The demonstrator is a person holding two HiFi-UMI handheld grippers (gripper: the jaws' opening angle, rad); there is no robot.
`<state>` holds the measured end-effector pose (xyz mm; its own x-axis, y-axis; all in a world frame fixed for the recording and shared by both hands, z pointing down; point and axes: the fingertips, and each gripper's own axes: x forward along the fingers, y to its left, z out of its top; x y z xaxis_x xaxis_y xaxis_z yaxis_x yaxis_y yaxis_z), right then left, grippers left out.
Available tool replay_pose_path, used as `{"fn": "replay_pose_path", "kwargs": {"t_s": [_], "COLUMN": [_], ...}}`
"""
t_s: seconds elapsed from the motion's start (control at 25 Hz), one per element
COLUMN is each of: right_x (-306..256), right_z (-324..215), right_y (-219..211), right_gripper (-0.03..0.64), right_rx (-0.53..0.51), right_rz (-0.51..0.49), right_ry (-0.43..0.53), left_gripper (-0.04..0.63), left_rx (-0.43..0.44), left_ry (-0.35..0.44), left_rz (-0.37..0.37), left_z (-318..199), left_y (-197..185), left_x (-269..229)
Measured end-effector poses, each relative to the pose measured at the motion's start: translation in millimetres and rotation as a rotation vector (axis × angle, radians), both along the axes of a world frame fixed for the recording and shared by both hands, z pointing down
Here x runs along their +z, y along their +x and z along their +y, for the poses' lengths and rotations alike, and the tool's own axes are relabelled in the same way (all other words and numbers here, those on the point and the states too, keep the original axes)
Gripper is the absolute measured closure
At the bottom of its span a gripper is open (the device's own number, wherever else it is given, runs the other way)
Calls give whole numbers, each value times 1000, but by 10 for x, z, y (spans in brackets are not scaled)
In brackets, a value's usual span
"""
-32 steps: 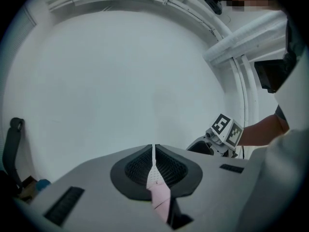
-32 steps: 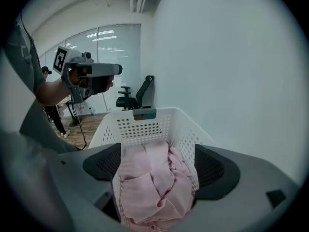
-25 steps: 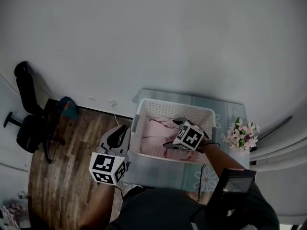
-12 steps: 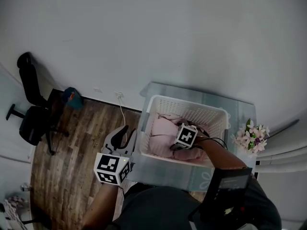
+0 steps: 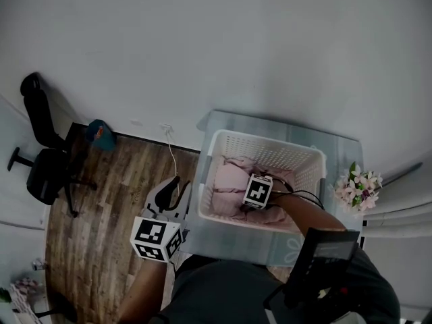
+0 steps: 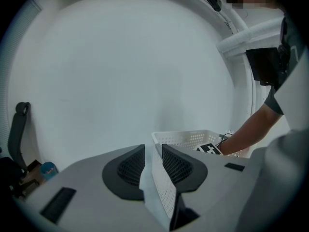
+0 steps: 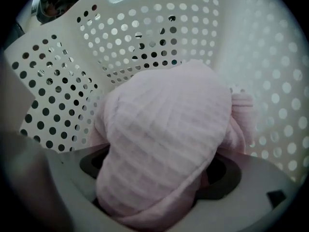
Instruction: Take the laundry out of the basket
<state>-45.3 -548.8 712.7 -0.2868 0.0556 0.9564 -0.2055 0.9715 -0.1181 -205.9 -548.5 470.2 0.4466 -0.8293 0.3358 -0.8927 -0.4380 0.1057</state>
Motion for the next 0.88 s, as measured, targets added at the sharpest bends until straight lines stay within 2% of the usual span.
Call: {"fn": "replay_pose_path", "kwargs": {"t_s": [0.2, 0.4, 0.52, 0.6, 0.68, 0.76, 0.88], "right_x": [-44, -141, -316, -486, -650, -827, -1235], "right_z": [131, 84, 34, 33, 19, -17, -66], "right_y": [-42, -39, -5, -6, 8, 33, 37], "right_gripper": [245, 321, 353, 356, 360, 364, 364], "right_rx": [-7, 51, 92, 97, 117, 166, 253], "right_rz": [11, -33, -77, -104, -141, -196, -309], "right_ry": [23, 42, 92, 129, 168, 202, 256], "left_gripper": [495, 495, 495, 497, 539, 571, 584], "left_rx": [-3, 14, 14, -19, -52, -45, -19], "left_ry": [10, 43, 77, 120, 164, 191, 224], "left_rz": [10, 23, 25, 38, 63, 87, 82], "left_z": [28, 93, 155, 188, 230, 286, 378], "left_y": [3, 53, 71, 20, -6, 45, 127], "left_x": [-47, -183, -313, -444, -582, -691, -849]}}
